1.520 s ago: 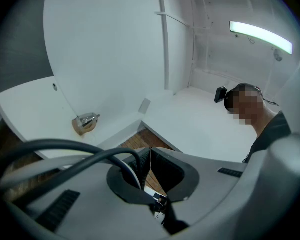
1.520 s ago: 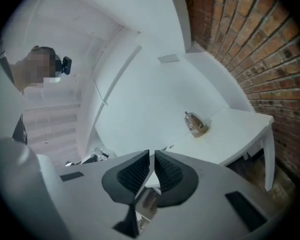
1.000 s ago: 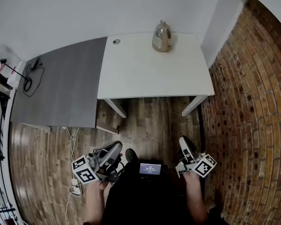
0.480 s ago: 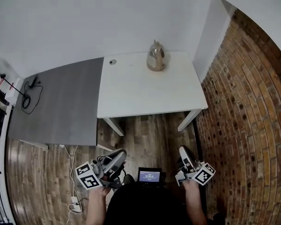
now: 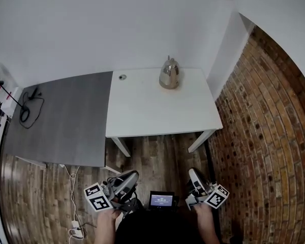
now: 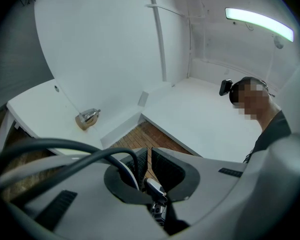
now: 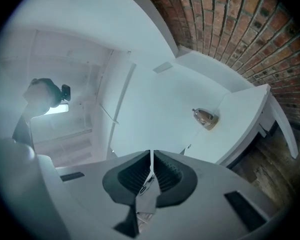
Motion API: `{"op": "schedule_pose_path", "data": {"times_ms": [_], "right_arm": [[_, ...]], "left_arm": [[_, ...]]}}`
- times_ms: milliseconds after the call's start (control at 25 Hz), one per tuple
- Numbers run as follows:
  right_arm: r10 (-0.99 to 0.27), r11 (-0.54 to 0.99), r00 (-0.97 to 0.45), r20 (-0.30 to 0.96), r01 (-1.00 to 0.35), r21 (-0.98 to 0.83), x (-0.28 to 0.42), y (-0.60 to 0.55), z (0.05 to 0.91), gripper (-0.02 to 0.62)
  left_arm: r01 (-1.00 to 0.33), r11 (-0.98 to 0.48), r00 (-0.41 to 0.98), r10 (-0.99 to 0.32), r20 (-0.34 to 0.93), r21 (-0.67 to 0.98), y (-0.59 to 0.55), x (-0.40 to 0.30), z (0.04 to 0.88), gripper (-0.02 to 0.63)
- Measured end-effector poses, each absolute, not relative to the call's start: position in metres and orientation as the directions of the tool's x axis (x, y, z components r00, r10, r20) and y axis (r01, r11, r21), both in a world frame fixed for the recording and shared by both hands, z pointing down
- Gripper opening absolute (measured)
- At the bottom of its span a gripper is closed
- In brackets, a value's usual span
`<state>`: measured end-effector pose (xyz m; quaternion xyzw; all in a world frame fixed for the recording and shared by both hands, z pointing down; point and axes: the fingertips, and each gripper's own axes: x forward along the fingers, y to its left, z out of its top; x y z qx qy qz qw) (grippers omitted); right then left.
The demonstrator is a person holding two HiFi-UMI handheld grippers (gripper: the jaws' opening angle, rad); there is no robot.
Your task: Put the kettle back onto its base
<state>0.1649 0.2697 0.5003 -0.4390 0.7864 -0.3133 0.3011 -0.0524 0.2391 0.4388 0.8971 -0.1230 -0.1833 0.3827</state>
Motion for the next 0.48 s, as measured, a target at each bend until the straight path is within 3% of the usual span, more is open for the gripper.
{"op": "schedule_pose_path", "data": {"times_ms": [240,480], "right_arm": [[-0.876,0.425,-0.439,-0.2,-0.508,-0.749,0.158,0.275,0.494,0.029],[-0.883,0.413,-0.428,-0.194,-0.511,-0.754,0.165,0.285,0.495,0.029]], "left_arm": [[-0.079,-0.667,0.908,-0.355,-0.222,0.741,0.241,-0.051,0.444,0.02],[-0.101,-0.666,0.915,-0.353,-0.194,0.739,0.245,-0.044,0.446,0.138]]}}
